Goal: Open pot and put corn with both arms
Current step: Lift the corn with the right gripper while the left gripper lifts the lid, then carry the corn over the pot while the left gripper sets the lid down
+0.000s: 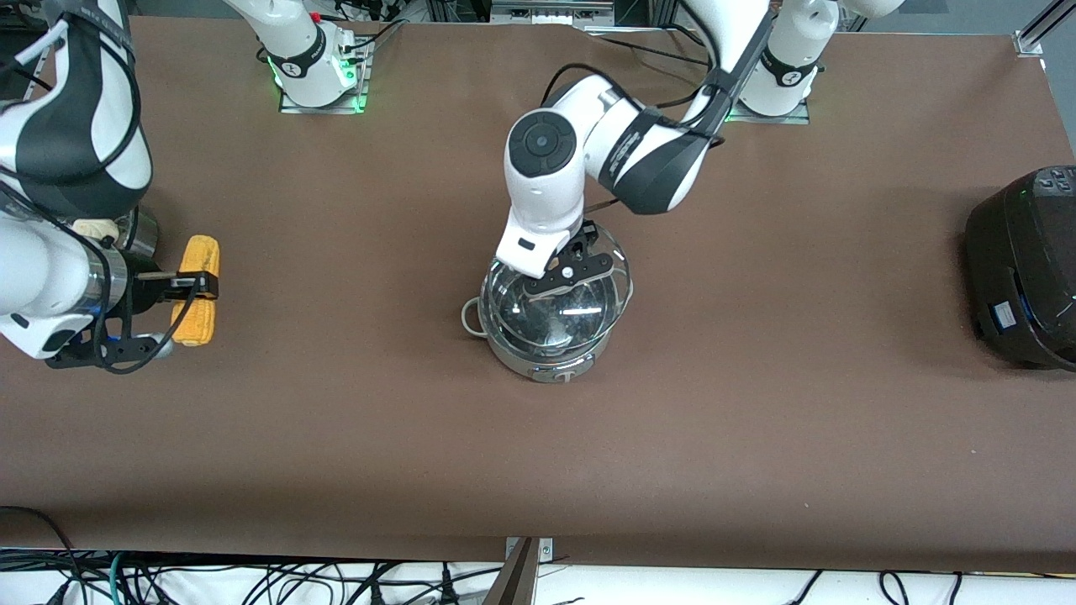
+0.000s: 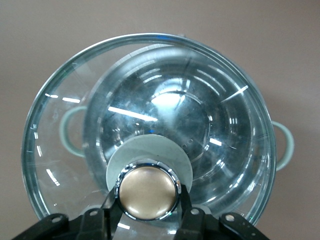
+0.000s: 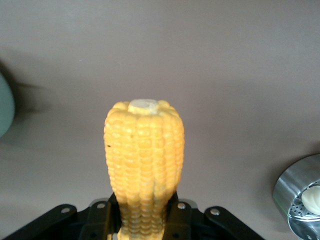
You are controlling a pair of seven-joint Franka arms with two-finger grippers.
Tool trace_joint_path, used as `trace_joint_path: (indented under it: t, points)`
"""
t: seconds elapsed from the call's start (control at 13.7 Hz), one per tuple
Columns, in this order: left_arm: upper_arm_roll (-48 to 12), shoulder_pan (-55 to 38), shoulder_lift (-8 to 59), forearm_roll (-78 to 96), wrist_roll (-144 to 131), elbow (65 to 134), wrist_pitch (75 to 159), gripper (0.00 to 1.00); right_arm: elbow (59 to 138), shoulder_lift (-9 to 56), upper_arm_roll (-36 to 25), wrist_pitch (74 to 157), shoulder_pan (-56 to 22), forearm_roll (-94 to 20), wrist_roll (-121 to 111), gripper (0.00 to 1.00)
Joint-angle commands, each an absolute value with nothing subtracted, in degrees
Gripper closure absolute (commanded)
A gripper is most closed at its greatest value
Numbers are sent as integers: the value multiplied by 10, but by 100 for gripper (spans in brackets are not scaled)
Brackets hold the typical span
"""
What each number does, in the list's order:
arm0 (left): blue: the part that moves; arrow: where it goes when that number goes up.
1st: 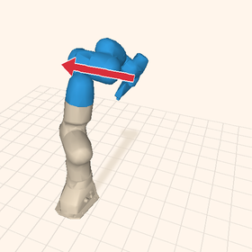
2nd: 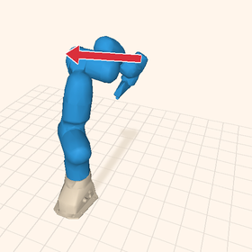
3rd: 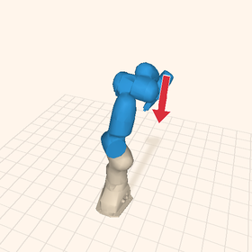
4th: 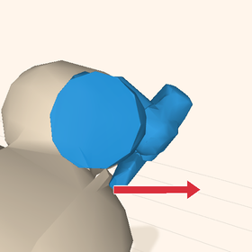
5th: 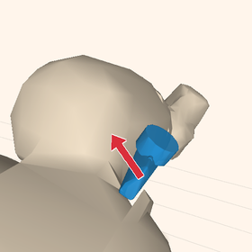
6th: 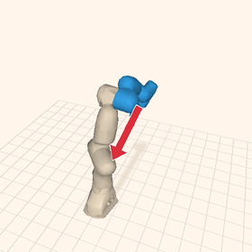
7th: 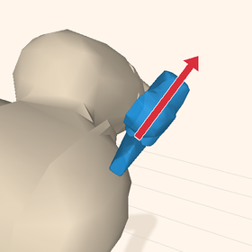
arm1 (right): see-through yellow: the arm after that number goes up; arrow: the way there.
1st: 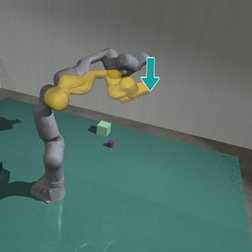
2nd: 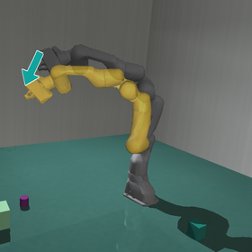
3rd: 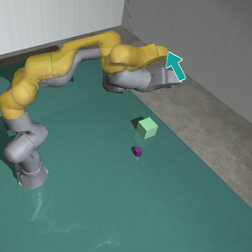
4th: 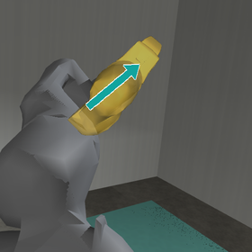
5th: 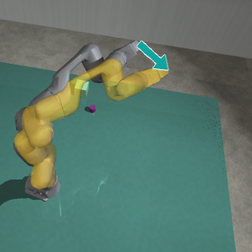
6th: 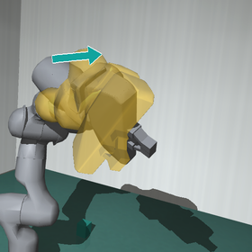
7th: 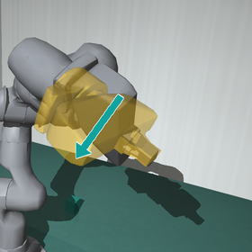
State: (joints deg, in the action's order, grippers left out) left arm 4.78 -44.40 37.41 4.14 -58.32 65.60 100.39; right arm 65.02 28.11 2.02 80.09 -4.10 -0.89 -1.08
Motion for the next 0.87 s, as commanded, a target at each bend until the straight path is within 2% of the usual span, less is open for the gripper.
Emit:
trace_joint_path:
  t: [0.0,0.29,0.58,0.8]
  points:
    - [45,-400,303,34,-511,702,991,100,628,280,27,781,-60,-16,-12,100]
    - [44,-296,200,43,-322,849,997,100,613,280,45,792,-140,-17,133,100]
    - [44,-178,124,47,-112,989,1068,100,612,292,94,877,-212,-17,277,100]
    - [45,-109,102,41,8,1078,1136,100,612,325,110,959,-257,-17,351,100]
